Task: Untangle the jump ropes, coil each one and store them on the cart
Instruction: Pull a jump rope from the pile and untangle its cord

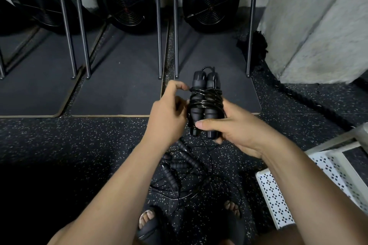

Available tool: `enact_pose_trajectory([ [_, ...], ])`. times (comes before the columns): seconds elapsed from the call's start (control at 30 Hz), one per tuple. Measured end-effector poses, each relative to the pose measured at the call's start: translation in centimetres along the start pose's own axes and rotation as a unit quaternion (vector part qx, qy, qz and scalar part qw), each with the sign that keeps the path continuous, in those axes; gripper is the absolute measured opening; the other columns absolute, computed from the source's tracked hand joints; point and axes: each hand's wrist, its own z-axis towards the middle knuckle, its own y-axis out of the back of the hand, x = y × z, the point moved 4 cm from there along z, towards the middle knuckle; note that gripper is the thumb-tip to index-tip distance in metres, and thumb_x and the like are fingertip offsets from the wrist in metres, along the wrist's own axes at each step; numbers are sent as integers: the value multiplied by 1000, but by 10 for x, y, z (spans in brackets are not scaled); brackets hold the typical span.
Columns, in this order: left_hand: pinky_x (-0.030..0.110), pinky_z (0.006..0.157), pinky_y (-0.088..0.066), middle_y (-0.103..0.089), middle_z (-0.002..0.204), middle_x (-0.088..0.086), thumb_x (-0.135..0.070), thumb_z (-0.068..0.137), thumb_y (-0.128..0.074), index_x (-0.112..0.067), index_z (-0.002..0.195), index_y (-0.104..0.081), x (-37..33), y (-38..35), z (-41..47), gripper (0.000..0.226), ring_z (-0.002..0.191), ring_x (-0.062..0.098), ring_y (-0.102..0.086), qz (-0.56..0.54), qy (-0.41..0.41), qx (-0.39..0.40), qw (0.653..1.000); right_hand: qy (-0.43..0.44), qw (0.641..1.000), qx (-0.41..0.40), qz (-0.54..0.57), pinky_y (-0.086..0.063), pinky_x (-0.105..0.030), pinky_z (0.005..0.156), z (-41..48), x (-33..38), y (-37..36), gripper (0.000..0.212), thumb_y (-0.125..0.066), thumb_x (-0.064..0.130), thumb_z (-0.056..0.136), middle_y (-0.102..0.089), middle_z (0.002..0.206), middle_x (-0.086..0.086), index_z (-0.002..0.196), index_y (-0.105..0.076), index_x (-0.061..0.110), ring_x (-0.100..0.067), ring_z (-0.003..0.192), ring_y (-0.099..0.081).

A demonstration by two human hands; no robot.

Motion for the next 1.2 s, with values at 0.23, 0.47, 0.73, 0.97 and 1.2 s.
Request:
enact_pose_trajectory([
  [0.23, 30, 78, -56, -79, 91, -5, -11, 106, -64, -32, 117, -58, 7, -8, 0, 25, 86, 16, -75, -90, 56, -22, 994, -20, 999, -13, 32, -44, -30, 57, 3, -3, 0, 62, -79, 3, 91, -77, 113, -4, 137, -51, 35, -18, 92, -65],
  [0.47, 40, 80, -52, -78, 94, 6, 4, 97, -56, -16, 118, -66, 16, -18, 1, 30, 87, 28, -68, -364, 195, 56, 909, -22, 1000, 4, 5, -46, -28, 60, -2, 4, 1, 61, -80, 12, 93, -79, 118, -4, 138, -48, 39, -19, 98, -72],
  [0.73, 60, 120, -40, -69, 137, 22, -47, 103, -56, -6, 145, -60, 12, -24, 2, 58, 135, 43, -61, -468, 289, 85, 831, -29, 998, 54, -28, -47, -31, 67, -8, 7, 1, 75, -84, 23, 91, -79, 119, -3, 148, -40, 42, -16, 103, -71],
  [0.97, 47, 113, -50, -78, 125, 10, -87, 80, -65, -11, 130, -74, -1, -12, -5, 91, 118, 26, -75, -341, 286, 174, 878, -28, 986, 125, -107, -38, -41, 124, -10, 0, -8, 100, -89, 32, 86, -68, 140, 20, 163, -26, 48, -1, 134, -60],
  [1.2, 45, 106, -53, -79, 96, 6, -70, 94, -62, -23, 82, -78, -5, 3, -1, 51, 99, 24, -77, -357, 282, 146, 878, -8, 993, 113, 19, -45, -31, 118, -18, 9, -14, 57, -79, 34, 87, -75, 128, 19, 139, -56, 42, -4, 127, -66],
])
